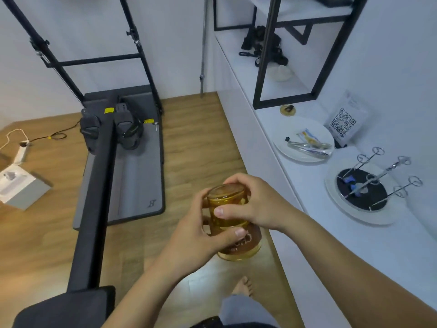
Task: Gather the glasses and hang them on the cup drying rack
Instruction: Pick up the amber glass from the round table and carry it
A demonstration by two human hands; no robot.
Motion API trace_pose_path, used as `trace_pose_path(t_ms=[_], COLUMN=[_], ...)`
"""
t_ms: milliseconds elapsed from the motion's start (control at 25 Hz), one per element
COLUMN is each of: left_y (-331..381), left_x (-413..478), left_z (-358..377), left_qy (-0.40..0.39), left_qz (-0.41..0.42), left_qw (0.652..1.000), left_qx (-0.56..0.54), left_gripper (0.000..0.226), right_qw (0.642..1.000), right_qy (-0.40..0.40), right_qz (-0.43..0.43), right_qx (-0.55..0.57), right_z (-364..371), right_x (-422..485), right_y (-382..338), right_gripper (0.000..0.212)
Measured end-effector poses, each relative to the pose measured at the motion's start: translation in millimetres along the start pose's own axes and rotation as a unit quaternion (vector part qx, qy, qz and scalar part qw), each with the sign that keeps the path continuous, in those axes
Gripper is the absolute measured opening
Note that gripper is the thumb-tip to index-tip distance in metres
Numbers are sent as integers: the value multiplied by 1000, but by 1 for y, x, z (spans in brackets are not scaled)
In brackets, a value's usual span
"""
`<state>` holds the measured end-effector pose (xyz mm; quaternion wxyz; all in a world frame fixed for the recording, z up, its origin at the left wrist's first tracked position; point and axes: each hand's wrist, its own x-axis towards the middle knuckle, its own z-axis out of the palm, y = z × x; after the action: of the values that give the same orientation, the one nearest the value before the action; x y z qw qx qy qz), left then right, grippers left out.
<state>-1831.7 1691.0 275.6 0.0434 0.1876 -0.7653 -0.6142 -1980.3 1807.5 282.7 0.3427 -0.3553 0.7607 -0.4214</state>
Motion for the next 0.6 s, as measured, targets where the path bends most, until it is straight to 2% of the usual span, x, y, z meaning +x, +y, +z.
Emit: trace_pose_path(t_ms=[80,200,360,480,600], left_y=[8,22,35,52,75], left_x=[41,99,187,265,327], left_z=[1,15,61,114,163], left_qy=[-1,-40,-152,-262,-337], left_qz=[-12,-4,15,60,116], left_qw=[1000,999,987,960,928], left_qx=[18,26,47,76,108], left_gripper=[86,73,63,62,64], right_qw=[1000,995,975,935,875], right_qy=[26,94,209,322,432], right_qz=[6,17,74,149,212], right_qx=[-2,-8,-12,-31,-55], right_z=[-30,-74,-134,-186,-228], right_x=[26,43,39,25,13], right_y=[6,20,57,82,95], right_gripper=[67,67,70,74,71])
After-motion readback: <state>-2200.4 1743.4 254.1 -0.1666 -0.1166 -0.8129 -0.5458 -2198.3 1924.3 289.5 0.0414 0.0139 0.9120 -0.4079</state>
